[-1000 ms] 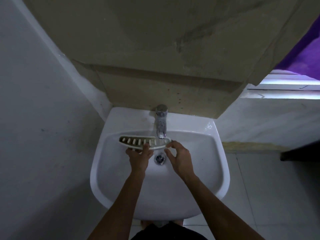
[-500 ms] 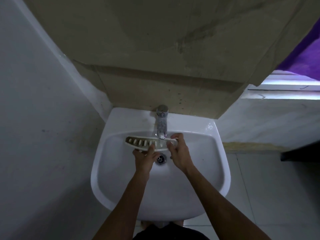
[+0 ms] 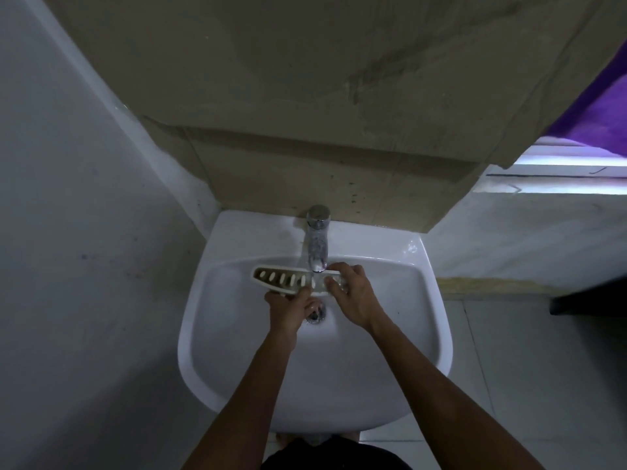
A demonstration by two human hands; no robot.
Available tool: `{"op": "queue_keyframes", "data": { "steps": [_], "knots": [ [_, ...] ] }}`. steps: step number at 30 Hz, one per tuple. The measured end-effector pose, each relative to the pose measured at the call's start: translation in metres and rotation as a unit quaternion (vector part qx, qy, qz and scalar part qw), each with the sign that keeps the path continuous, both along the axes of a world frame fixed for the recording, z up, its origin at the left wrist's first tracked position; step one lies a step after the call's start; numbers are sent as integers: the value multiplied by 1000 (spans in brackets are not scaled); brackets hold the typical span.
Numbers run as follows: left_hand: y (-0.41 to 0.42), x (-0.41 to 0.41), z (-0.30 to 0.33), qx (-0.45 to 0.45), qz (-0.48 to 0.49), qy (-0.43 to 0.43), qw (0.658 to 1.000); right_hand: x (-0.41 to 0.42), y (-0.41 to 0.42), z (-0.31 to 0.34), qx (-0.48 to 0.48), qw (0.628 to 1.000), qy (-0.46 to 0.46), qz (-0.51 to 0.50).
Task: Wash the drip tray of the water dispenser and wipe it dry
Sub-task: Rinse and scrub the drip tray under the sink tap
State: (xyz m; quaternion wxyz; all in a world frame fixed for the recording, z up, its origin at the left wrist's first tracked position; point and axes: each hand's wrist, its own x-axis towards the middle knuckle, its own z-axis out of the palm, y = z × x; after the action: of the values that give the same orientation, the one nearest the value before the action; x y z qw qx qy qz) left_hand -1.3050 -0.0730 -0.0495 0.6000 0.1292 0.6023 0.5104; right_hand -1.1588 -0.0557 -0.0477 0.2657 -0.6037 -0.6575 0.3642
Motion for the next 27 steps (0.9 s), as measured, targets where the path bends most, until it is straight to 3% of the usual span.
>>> {"op": "queue_keyframes", "data": {
  "steps": [7,13,20,27],
  "knots": [
    [3,1,1,-50,-28,5,998,11,9,1,8,1000,-18,-15],
    [6,7,6,-9,-39,-15,999,4,9,6,2,990,-134,-43],
    [6,6,4,27,-41,-18,999,0,14,4,-27,988,-145,-35],
    [7,11,0,-22,-22,19,999,5,13,0,-44,989,-141,-21]
  ]
}}
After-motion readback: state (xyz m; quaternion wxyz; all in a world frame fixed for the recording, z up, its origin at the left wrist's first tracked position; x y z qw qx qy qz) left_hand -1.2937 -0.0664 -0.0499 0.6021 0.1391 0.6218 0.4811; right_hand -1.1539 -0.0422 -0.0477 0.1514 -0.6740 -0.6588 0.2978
